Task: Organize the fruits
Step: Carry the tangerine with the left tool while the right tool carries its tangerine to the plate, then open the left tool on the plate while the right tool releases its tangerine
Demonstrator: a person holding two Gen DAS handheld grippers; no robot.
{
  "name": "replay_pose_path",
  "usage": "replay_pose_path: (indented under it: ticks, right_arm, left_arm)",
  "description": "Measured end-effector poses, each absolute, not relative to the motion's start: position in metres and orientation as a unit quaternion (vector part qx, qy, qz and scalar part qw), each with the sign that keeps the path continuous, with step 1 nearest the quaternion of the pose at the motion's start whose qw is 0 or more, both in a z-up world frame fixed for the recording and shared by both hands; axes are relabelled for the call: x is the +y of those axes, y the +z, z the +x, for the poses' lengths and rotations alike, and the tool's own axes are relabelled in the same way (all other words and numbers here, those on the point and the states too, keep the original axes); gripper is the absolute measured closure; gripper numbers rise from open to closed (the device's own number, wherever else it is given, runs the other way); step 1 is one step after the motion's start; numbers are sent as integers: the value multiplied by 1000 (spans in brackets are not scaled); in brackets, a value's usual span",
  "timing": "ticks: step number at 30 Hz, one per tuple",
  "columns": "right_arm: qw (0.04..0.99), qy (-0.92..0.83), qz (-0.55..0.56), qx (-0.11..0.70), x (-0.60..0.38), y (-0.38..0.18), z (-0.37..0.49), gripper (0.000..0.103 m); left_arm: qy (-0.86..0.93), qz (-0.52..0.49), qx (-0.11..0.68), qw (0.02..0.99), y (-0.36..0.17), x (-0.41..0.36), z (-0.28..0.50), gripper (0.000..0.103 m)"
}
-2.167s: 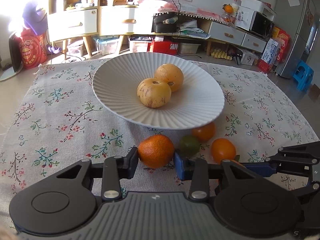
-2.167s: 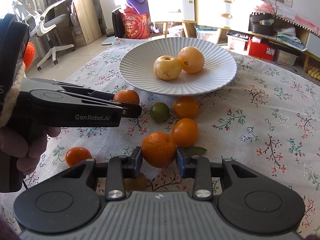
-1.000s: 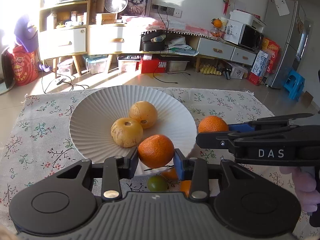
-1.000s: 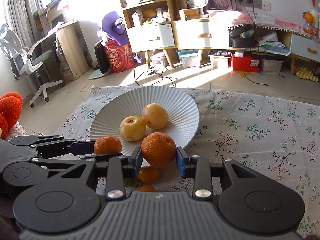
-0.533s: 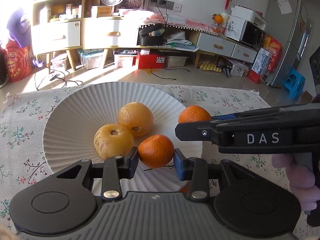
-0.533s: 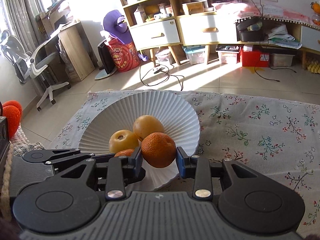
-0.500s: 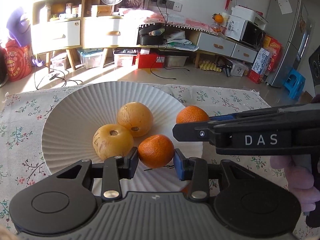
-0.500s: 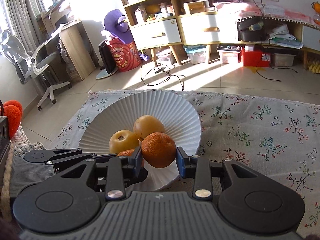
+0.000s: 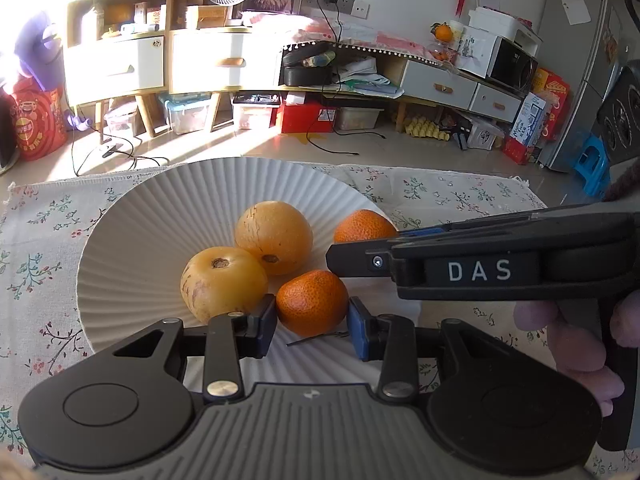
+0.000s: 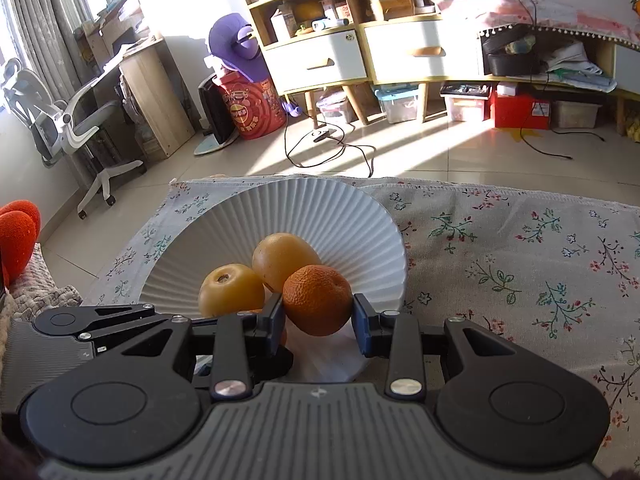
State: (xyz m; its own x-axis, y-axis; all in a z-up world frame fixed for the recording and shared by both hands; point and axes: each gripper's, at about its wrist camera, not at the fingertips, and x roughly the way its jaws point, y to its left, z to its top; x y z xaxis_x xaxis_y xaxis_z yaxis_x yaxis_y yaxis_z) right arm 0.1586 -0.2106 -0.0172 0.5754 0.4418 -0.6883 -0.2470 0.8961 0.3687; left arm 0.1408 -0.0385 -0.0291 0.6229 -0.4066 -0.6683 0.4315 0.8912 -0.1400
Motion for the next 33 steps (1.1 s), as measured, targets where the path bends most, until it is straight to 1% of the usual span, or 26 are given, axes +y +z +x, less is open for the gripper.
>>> replay_pose_path:
  ticks: [11, 13, 16, 19, 21, 23, 25, 27, 29, 33]
  right_arm:
    - [875, 208, 112, 422, -209, -17, 163, 68]
    - [874, 212, 118, 420, -209, -16, 163, 67]
    - [876, 214, 118, 417, -208, -12, 163, 63]
    - [877, 214, 114, 415, -206, -8, 162, 62]
    - [878, 213, 110, 415, -205, -5, 161, 58]
    - [880, 211, 105, 413, -205, -3, 160, 49]
    - [881, 207, 101, 413, -205, -1, 157, 44]
    - [882, 202, 97, 414, -206, 1, 154, 42]
    - [883, 199, 96, 414, -208, 3, 151, 36]
    - [886, 190, 95, 413, -210, 7, 145, 30]
  left_arm:
    - [-233, 27, 367, 900, -27, -37, 140, 62]
    - [-234, 27, 367, 900, -27, -37, 141, 58]
    - [-234, 28, 365, 901, -26, -37, 139, 51]
    - [-233, 32, 363, 902, -24, -38, 137, 45]
    - [-233, 35, 362, 902, -22, -38, 135, 42]
    - [-233, 38, 361, 902, -21, -37, 134, 38]
    - [-234, 38, 360, 902, -19, -36, 131, 33]
    - [-234, 38, 360, 902, -18, -35, 128, 29]
    - [-234, 42, 360, 902, -16, -34, 125, 26]
    - [-237, 50, 360, 901, -13, -34, 119, 15]
